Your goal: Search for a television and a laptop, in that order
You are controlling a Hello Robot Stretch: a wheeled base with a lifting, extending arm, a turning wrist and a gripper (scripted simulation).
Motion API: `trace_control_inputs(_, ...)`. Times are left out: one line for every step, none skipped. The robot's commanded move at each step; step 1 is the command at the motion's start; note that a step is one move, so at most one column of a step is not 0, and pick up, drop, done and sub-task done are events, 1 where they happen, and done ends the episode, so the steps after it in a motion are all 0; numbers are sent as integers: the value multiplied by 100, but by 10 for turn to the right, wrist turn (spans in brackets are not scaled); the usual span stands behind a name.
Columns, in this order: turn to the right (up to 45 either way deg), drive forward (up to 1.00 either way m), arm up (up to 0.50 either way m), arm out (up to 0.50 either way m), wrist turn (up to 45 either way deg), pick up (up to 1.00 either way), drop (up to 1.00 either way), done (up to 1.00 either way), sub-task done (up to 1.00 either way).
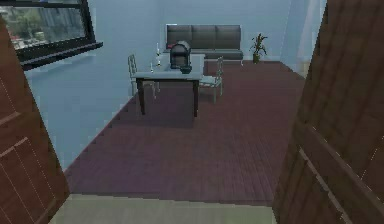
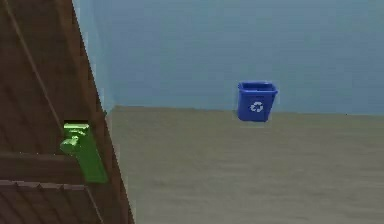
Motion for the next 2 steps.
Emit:
trace_control_inputs(0,50,0,0,0,0,0,0,0)
trace_control_inputs(30,0,0,0,0,0,0,0,0)
